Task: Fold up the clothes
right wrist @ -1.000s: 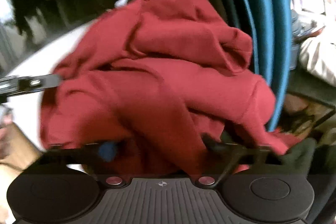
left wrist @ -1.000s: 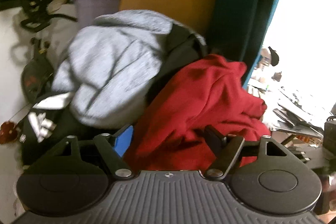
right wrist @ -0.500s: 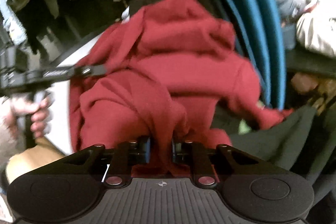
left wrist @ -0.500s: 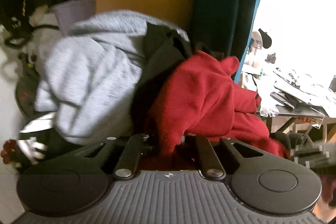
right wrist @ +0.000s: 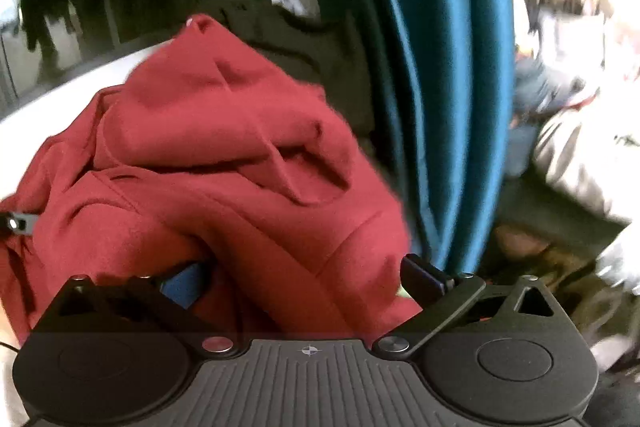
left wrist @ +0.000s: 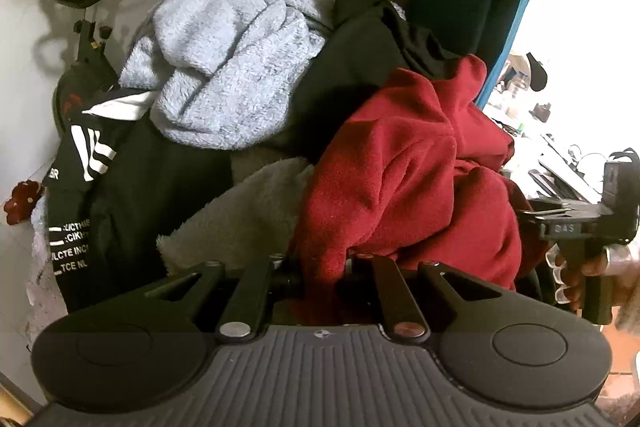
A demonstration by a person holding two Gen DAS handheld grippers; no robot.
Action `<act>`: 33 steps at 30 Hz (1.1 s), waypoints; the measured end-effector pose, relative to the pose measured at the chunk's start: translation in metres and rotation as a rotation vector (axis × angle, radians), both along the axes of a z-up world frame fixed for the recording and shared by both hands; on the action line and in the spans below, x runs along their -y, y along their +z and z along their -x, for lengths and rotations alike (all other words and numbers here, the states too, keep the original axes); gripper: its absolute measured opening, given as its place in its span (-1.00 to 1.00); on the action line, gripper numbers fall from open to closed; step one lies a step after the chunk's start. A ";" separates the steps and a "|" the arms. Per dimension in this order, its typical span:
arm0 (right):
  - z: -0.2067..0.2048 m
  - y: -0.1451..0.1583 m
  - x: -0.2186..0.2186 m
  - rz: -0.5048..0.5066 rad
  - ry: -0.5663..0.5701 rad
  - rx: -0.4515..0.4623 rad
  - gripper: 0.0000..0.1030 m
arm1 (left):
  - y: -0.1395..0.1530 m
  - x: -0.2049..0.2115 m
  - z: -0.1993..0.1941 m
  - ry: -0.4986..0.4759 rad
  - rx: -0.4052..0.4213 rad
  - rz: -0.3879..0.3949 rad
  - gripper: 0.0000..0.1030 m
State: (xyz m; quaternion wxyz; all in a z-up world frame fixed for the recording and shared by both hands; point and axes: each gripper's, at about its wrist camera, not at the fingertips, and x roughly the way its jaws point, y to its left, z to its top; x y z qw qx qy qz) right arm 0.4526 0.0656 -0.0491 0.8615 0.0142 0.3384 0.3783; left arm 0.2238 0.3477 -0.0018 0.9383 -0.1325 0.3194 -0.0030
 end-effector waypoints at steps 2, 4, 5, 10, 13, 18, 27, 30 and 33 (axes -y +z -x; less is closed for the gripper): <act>0.009 0.004 -0.002 -0.032 -0.003 -0.040 -0.08 | 0.005 0.001 0.004 0.005 0.014 -0.012 -0.78; 0.020 0.010 -0.003 -0.057 -0.013 -0.072 -0.39 | 0.009 0.003 0.008 0.012 0.029 -0.031 -0.78; 0.025 0.013 -0.004 -0.070 -0.018 -0.087 -0.51 | 0.012 0.003 0.010 0.020 0.034 -0.043 -0.78; 0.066 0.065 -0.014 -0.118 0.087 0.021 -0.58 | 0.028 -0.006 0.018 0.066 0.080 -0.050 -0.78; 0.078 0.108 -0.027 -0.201 0.161 0.131 -0.68 | 0.048 -0.011 0.025 0.082 0.151 -0.059 -0.78; 0.064 0.164 -0.050 -0.394 0.198 0.251 -0.70 | 0.078 -0.011 0.041 0.112 0.294 -0.103 -0.78; 0.041 0.100 -0.067 -0.149 0.179 0.159 -0.69 | 0.012 -0.027 0.015 0.126 0.121 -0.053 -0.78; 0.037 0.069 -0.068 -0.054 0.186 0.091 -0.64 | -0.002 -0.036 0.012 0.148 0.082 -0.010 -0.78; 0.048 0.052 -0.064 -0.011 0.229 0.045 -0.58 | -0.003 -0.040 0.012 0.143 0.073 -0.002 -0.78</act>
